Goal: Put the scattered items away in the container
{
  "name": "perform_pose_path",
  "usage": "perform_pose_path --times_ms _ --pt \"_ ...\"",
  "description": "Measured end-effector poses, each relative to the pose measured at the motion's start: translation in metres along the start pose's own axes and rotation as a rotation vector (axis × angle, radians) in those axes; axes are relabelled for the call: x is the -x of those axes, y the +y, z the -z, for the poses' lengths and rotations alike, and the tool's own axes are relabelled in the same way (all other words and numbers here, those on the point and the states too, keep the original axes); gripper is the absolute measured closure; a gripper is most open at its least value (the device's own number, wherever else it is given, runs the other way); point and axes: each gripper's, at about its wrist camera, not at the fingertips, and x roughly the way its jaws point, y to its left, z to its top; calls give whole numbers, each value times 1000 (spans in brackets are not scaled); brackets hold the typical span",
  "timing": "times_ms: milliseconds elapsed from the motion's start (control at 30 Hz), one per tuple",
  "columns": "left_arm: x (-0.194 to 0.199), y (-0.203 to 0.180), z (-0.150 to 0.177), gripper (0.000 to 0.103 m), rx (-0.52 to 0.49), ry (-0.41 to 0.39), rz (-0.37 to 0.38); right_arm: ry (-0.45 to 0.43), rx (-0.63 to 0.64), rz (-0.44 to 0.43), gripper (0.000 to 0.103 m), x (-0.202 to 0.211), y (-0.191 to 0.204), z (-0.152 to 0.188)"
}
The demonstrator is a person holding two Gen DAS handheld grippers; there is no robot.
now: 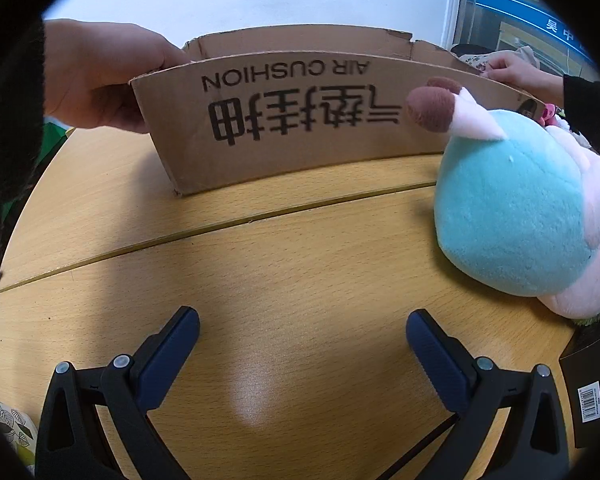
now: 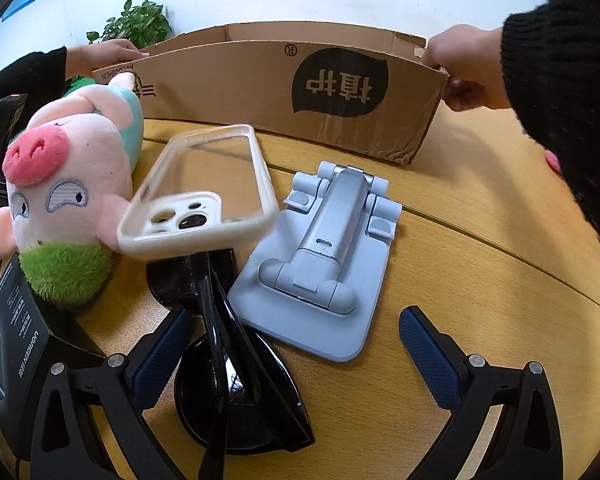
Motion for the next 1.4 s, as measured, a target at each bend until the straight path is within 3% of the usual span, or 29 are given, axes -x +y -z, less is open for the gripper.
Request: perform_pose_path --times_ms 767,1067,1167,1233,1300,1400 --pt "0 2 -2 0 0 0 0 0 -1 0 0 0 0 1" --pt "-1 1 -2 0 12 0 -10 26 -2 2 0 22 -8 11" --pt "-1 -1 1 0 -11 10 5 77 -77 50 0 31 -16 22" --pt "-1 1 3 0 -25 42 12 55 -88 108 0 51 -20 34" --pt "12 7 8 1 41 25 -63 31 -53 240 0 75 -21 44" --pt "61 7 13 3 102 -112 -154 -6 60 478 0 112 -21 47"
